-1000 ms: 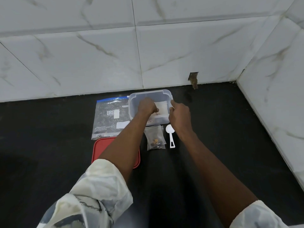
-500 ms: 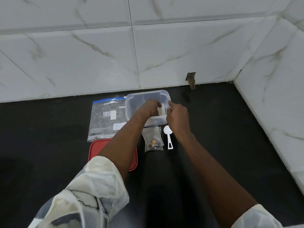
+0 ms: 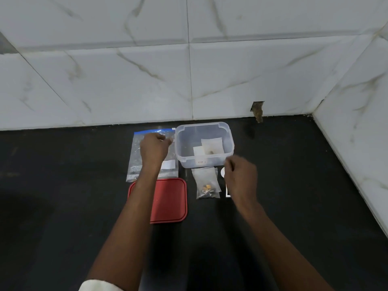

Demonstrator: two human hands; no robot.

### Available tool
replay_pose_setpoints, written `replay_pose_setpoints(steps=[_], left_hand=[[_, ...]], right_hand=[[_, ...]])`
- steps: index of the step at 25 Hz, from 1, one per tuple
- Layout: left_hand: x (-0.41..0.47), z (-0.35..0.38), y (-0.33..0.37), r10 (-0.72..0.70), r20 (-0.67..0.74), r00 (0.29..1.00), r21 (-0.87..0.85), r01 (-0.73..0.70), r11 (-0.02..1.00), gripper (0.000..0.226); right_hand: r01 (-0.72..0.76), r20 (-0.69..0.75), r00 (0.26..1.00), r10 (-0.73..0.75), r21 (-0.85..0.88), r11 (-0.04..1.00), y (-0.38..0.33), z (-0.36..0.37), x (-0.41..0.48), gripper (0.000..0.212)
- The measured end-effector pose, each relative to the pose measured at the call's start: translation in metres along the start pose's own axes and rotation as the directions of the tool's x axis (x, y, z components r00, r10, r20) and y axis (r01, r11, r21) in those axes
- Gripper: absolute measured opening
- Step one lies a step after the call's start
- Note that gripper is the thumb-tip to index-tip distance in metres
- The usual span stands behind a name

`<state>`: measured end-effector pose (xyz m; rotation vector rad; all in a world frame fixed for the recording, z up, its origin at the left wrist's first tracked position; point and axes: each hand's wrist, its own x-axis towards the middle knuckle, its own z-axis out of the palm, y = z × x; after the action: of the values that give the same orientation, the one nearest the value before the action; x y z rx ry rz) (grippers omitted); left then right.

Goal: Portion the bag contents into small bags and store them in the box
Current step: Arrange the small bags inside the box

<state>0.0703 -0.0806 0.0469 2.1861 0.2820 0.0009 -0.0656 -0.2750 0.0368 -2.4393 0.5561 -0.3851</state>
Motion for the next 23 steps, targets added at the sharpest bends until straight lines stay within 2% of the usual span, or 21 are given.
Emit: replay_pose_setpoints(steps=[2,4,7,10,13,16,19,21,23], left_hand=[[-0.003,0.000,-0.012,-0.131,0.162,0.978,-0.176,0.160,0.971,0.025],[-0.003,0.003,-0.016,-0.170,0.216,0.962,-0.253,0.223,0.941,0.028],[-0.006,0.002,-0.012,-0.161,0.258,0.953,-0.323,0.242,0.915,0.021],[-0.006,0.001,-0.009,-0.150,0.266,0.952,-0.335,0.237,0.912,0.024],[-0.007,0.002,-0.007,-0.132,0.278,0.951,-0.327,0.223,0.918,0.030],[-0.007,0.002,-0.007,-0.158,0.288,0.944,-0.356,0.259,0.898,0.033],[-0.007,0.002,-0.007,-0.160,0.290,0.943,-0.354,0.262,0.898,0.032],[-0.006,0.003,-0.007,-0.169,0.296,0.940,-0.362,0.274,0.891,0.032],[-0.006,0.002,-0.007,-0.172,0.301,0.938,-0.362,0.279,0.889,0.032]], right_hand=[[-0.071,0.188,0.978,0.096,-0.138,0.988,-0.005,0.012,-0.021,0.022],[-0.075,0.269,0.951,0.150,-0.271,0.960,-0.011,0.027,-0.030,0.025],[-0.092,0.268,0.943,0.197,-0.358,0.929,-0.016,0.040,-0.032,0.017],[-0.125,0.221,0.949,0.223,-0.384,0.915,-0.018,0.044,-0.032,0.018],[-0.143,0.235,0.941,0.245,-0.382,0.913,-0.019,0.047,-0.032,0.015],[-0.156,0.224,0.946,0.235,-0.322,0.934,-0.017,0.048,-0.031,0.010],[-0.066,0.294,0.947,0.129,-0.215,0.974,-0.021,0.038,-0.029,0.012],[-0.011,0.365,0.931,0.027,-0.048,0.999,-0.033,0.022,-0.027,0.014],[-0.001,0.369,0.927,-0.068,0.184,0.983,-0.049,-0.001,-0.017,0.015]])
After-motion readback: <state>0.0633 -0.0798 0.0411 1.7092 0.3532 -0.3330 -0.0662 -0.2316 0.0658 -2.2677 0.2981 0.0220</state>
